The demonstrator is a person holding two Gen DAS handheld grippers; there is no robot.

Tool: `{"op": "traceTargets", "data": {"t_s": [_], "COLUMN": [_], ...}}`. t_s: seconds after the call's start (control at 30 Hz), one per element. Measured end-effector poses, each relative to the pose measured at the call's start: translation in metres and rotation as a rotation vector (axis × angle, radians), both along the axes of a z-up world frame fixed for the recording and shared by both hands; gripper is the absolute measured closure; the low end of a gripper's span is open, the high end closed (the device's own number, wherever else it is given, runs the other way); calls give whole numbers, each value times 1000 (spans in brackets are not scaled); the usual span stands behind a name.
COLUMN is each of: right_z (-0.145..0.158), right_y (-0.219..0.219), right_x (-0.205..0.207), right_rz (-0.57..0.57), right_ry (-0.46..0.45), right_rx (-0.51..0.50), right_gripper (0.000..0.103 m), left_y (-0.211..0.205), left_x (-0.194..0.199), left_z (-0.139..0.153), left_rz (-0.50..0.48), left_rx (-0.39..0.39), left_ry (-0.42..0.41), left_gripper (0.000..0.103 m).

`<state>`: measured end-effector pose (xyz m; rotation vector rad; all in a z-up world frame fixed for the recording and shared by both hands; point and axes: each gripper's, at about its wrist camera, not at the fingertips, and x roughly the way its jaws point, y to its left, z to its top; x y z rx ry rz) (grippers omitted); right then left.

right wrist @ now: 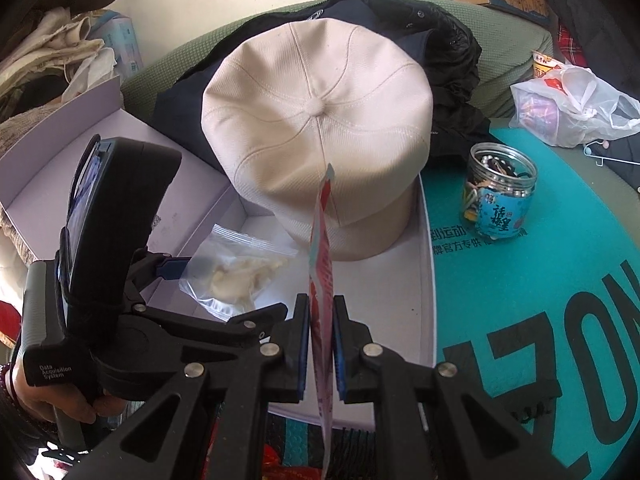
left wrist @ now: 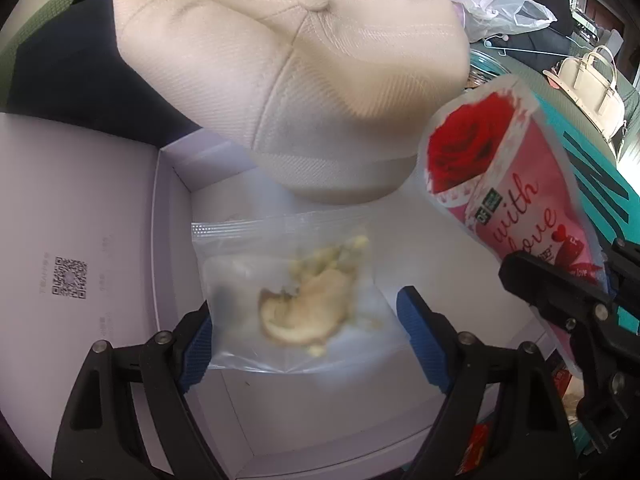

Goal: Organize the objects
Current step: 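Lower the zip bag and pink packet into the white box and open both tools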

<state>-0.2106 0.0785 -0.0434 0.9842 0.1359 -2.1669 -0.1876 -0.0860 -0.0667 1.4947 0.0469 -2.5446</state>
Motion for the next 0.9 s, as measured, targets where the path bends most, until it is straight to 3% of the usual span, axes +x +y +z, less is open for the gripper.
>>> {"op": "traceTargets", "data": {"t_s": [0.3, 0.47, 0.9], "right_z": [3, 9, 32], "right_y": [1, 4, 20], "right_x": [1, 1, 9], "right_rz": [-14, -35, -88], "right_ry": [25, 37, 73], "right_rx": [54, 63, 65], "right_gripper": [87, 70, 69], "left_y": [-1, -3, -1], "left_x": [-8, -13, -22], "left_z": [-6, -4, 7], "left_rz": [9, 23, 52], "left_rx": [8, 5, -69], "left_ry": [-26, -40, -42], "left_gripper": [19, 19, 13]}}
